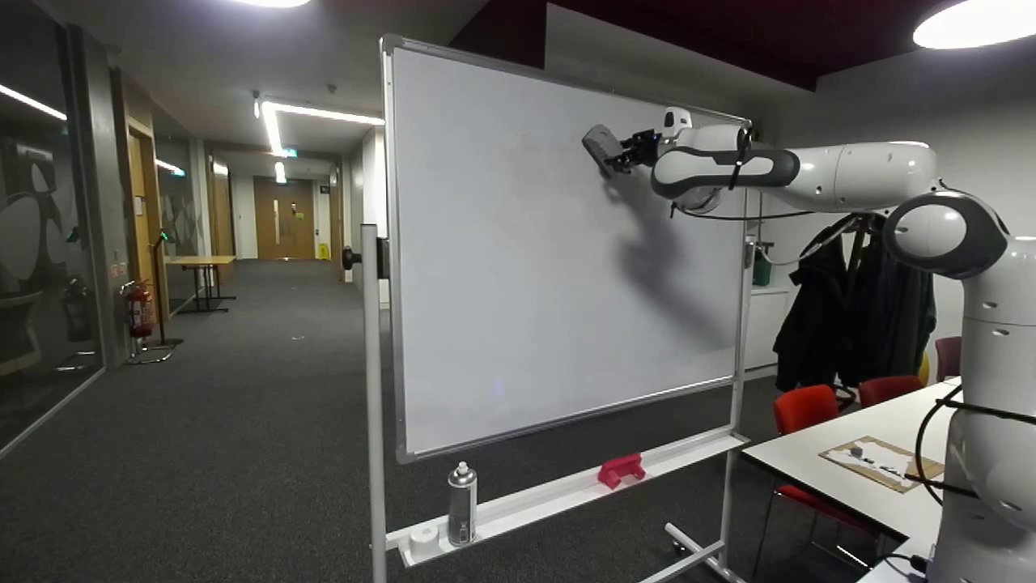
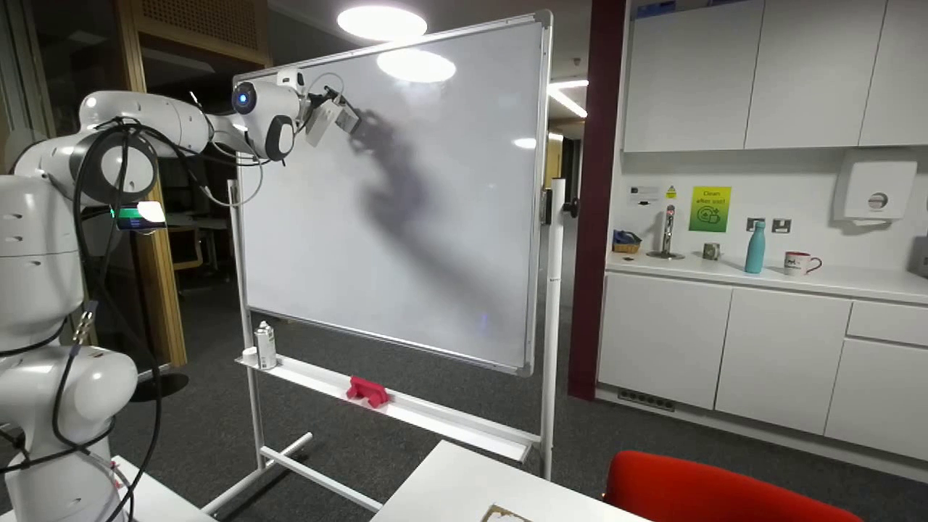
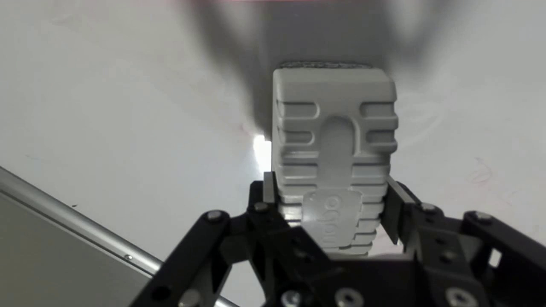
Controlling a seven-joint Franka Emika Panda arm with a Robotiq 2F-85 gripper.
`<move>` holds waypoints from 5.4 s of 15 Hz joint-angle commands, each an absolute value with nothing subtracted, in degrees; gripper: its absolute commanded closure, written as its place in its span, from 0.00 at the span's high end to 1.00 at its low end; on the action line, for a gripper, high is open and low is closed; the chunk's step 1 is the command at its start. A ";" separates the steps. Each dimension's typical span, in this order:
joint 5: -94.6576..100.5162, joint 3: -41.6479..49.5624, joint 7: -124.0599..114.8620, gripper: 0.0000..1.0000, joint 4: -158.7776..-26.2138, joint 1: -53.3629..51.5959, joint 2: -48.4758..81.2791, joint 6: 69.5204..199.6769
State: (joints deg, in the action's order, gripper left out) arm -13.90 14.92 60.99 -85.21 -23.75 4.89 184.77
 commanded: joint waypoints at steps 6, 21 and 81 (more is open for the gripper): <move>11.65 0.15 45.94 0.34 -89.60 -12.44 7.77 186.34; 23.19 -4.88 36.49 0.34 -91.76 -10.31 5.42 186.56; 27.03 -7.78 25.49 0.34 -92.12 -11.15 3.83 189.80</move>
State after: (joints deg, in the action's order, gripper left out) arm 26.05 -7.30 26.81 -93.57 -12.00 4.97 190.13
